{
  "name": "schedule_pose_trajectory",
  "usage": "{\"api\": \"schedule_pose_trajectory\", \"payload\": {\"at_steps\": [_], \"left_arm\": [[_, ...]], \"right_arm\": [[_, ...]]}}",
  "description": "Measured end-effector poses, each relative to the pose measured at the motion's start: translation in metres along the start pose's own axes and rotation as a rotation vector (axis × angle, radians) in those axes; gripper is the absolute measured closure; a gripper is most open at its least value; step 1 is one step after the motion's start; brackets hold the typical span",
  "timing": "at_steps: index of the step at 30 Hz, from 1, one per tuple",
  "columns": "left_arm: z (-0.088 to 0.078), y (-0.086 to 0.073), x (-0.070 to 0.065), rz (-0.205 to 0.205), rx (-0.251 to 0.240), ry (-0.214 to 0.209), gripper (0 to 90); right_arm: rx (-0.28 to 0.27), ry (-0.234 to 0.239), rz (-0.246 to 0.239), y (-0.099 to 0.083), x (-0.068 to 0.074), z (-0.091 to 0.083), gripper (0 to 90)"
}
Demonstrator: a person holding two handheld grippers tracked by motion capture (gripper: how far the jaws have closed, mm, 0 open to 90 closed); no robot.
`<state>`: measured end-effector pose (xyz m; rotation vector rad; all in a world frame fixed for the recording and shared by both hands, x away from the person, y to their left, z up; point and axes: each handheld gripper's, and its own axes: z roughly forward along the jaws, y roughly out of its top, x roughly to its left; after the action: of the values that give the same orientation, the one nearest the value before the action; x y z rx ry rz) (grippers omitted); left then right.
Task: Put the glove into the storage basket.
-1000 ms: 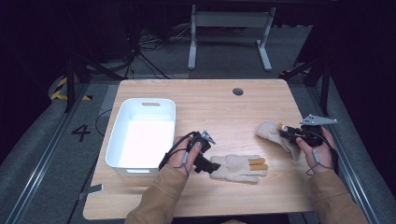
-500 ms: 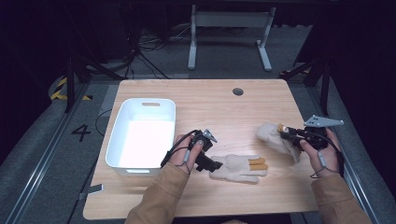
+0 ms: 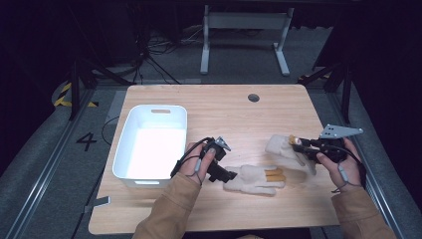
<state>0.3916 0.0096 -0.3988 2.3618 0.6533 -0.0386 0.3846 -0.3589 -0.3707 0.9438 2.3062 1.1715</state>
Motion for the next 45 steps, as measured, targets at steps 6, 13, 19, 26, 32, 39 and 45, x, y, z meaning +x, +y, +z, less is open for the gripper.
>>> {"api": "schedule_pose_trajectory", "payload": {"at_steps": [6, 13, 19, 26, 32, 39, 45], "left_arm": [[0.0, 0.0, 0.0, 0.0, -0.003, 0.001, 19.3], [-0.002, -0.002, 0.0, -0.006, -0.006, 0.007, 19.3], [-0.006, -0.007, 0.002, -0.017, -0.005, 0.018, 19.3], [-0.009, -0.011, 0.002, -0.03, -0.009, 0.026, 19.2], [-0.012, -0.013, 0.002, -0.031, -0.011, 0.031, 19.2], [-0.011, -0.014, 0.002, -0.032, -0.01, 0.034, 19.2], [-0.012, -0.014, 0.003, -0.034, -0.016, 0.036, 19.1]], "right_arm": [[-0.005, 0.044, -0.032, 0.006, 0.009, 0.001, 68.4], [-0.011, 0.111, -0.069, 0.012, 0.02, 0.006, 68.4], [-0.02, 0.181, -0.099, 0.018, 0.028, 0.013, 68.3], [-0.029, 0.234, -0.123, 0.024, 0.037, 0.02, 68.3], [-0.027, 0.288, -0.138, 0.026, 0.047, 0.031, 68.3], [-0.019, 0.334, -0.16, 0.027, 0.06, 0.042, 68.2], [-0.005, 0.36, -0.169, 0.024, 0.067, 0.051, 68.1]]}}
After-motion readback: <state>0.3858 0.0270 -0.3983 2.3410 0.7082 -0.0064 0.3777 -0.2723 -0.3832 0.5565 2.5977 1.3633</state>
